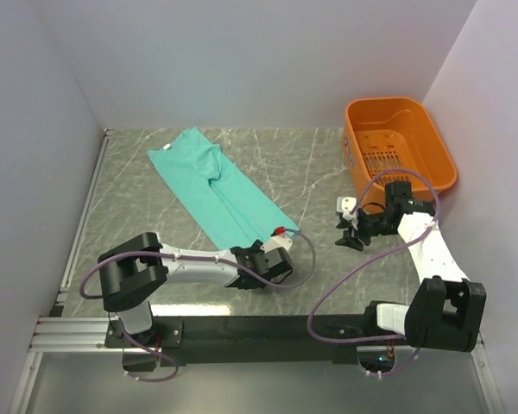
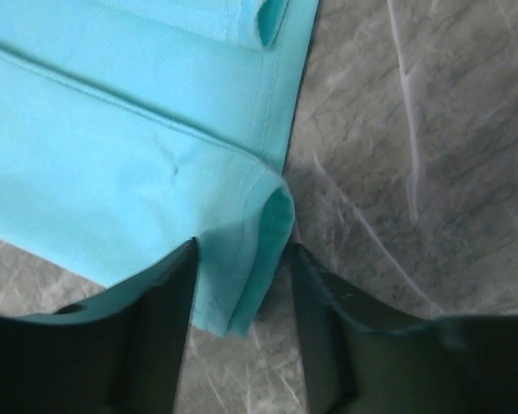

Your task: Fold and stack the t-shirts

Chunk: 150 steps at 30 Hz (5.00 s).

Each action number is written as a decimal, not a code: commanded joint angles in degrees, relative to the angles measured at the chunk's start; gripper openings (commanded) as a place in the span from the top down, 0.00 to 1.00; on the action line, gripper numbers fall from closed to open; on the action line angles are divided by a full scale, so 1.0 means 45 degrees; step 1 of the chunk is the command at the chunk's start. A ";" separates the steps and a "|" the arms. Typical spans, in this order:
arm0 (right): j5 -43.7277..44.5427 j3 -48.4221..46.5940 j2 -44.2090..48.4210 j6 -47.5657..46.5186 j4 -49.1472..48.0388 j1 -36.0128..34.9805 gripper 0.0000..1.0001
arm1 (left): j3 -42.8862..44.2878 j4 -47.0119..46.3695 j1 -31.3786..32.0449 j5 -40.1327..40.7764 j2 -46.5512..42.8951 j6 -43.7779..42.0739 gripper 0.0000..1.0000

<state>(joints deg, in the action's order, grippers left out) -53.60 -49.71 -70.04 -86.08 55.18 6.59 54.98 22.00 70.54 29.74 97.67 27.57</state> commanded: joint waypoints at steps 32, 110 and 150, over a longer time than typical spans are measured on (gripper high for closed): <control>0.1833 0.0851 -0.0236 -0.4465 -0.1458 -0.3159 0.39 | -0.0518 0.2045 0.0299 -0.3287 0.0133 0.1822 1.00; 0.5114 0.2063 -0.2014 -0.2003 -0.4723 -0.9492 0.40 | -0.4796 -0.2583 0.0457 -0.5495 -0.3989 0.4263 1.00; 0.5780 0.2805 -0.2268 -0.0538 -0.6129 -1.0000 0.98 | -0.3254 0.0697 0.1414 -0.1960 -0.2976 0.5161 0.59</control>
<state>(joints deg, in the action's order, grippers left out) -26.68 -38.11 -80.93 -89.17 27.18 -38.83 39.09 17.85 76.36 16.29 81.47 48.93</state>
